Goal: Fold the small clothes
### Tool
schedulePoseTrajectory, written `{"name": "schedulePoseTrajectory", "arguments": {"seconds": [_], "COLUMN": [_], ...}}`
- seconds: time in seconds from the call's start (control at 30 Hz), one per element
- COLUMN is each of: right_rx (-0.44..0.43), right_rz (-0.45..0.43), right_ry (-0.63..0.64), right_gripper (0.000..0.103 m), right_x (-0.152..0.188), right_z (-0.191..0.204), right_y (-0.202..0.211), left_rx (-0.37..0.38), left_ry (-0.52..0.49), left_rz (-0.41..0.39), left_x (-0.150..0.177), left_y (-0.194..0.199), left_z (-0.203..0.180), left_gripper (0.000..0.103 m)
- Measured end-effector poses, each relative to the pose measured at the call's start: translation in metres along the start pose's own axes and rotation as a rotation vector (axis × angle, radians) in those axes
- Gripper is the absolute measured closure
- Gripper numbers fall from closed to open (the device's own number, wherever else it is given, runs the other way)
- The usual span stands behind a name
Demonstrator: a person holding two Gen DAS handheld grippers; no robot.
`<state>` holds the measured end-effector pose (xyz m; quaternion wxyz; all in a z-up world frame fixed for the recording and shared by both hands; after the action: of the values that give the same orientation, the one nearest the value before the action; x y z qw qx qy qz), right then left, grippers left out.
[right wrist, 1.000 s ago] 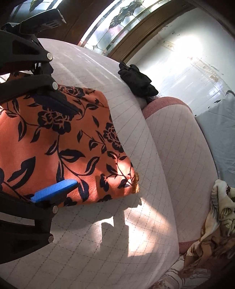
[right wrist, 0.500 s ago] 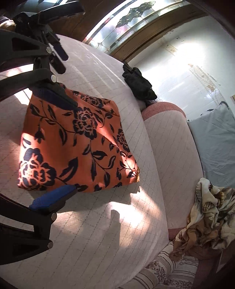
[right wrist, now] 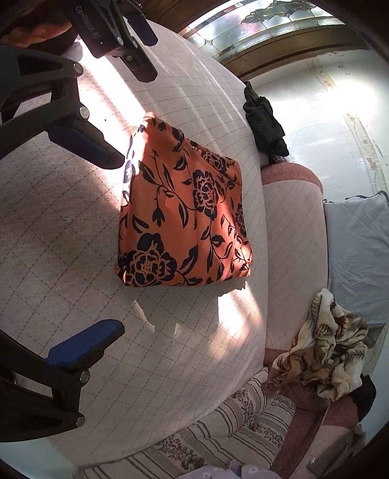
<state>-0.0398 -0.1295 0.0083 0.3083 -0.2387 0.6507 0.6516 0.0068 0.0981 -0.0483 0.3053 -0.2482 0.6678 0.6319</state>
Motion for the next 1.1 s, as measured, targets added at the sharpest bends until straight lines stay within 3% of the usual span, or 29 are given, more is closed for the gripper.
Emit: {"name": "schedulePoseTrajectory", "arguments": {"seconds": [0.5,1.1], "right_rx": [0.069,0.066], "right_rz": [-0.038,-0.037], "right_ry": [0.038,0.033], "right_gripper": [0.001,0.001], "right_x": [-0.016,-0.031], "right_z": [0.001,-0.001], "right_y": [0.004,-0.011], "left_rx": [-0.001,0.022], "left_ry": [-0.001,-0.059], "left_rz": [-0.008,-0.033], "left_x": [-0.009,-0.021], "left_y": [-0.001,-0.014], "left_z": [-0.006,-0.020], "left_gripper": [0.011,0.010]}}
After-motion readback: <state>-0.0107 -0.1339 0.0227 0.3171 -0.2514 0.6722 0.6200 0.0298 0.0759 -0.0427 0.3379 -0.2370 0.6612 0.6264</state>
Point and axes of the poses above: each gripper's, at about its wrist camera, not at the fingertips, and y roughly against the way its jaws point, z to its left, x to its underside, the point moved 5 cm from there along -y, roughly the way its jaws point, and after that the axes turned 1 degree about -z, right-handed, at the moved point
